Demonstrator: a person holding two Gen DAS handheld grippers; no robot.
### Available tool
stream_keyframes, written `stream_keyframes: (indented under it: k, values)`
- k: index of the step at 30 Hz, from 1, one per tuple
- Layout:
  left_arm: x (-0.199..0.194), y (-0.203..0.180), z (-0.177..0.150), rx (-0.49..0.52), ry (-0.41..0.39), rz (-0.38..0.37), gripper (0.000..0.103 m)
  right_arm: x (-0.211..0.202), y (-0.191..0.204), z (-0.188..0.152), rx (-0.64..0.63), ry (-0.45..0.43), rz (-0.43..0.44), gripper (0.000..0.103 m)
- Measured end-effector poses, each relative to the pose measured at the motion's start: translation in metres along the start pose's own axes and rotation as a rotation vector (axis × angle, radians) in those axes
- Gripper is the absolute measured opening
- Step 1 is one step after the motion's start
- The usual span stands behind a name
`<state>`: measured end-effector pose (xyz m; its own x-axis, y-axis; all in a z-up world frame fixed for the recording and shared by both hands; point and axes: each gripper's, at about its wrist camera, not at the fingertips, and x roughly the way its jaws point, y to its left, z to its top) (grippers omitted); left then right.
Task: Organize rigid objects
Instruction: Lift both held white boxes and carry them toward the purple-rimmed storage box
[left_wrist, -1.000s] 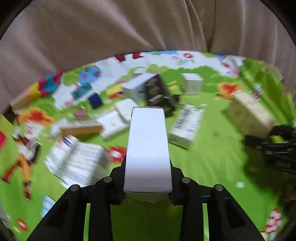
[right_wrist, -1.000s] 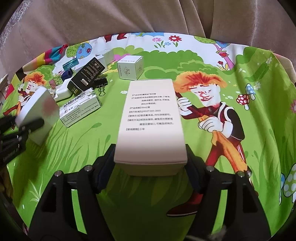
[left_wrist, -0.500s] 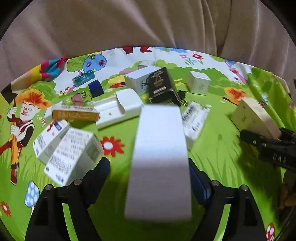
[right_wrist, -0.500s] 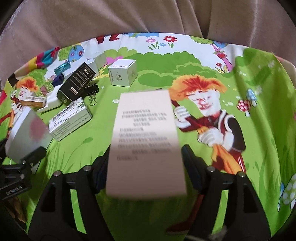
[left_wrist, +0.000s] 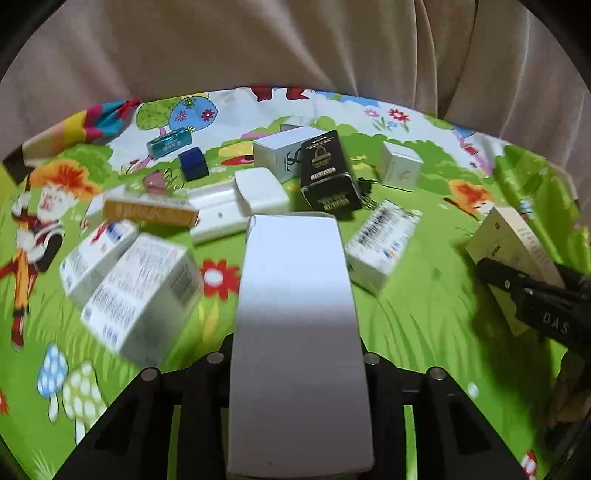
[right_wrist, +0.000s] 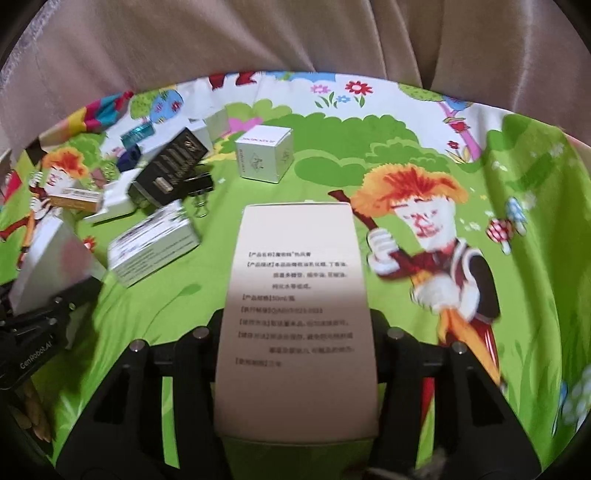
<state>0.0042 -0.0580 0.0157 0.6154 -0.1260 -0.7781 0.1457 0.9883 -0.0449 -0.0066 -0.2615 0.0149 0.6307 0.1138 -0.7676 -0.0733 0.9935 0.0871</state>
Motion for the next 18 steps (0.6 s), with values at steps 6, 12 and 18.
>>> stream_keyframes:
  k: [6,12,18]
  values:
    - [-0.030,-0.005,-0.024,0.005,-0.034,0.010,0.035,-0.046,0.020,-0.031,-0.047,-0.103,0.010,0.055]
    - [-0.078,-0.008,-0.023,-0.004,-0.147,0.032,0.035,-0.097,0.039,-0.034,-0.077,-0.255,0.015,0.055]
    - [-0.186,-0.001,-0.015,-0.062,-0.514,0.101,0.036,-0.207,0.060,-0.035,-0.134,-0.676,-0.005,0.055]
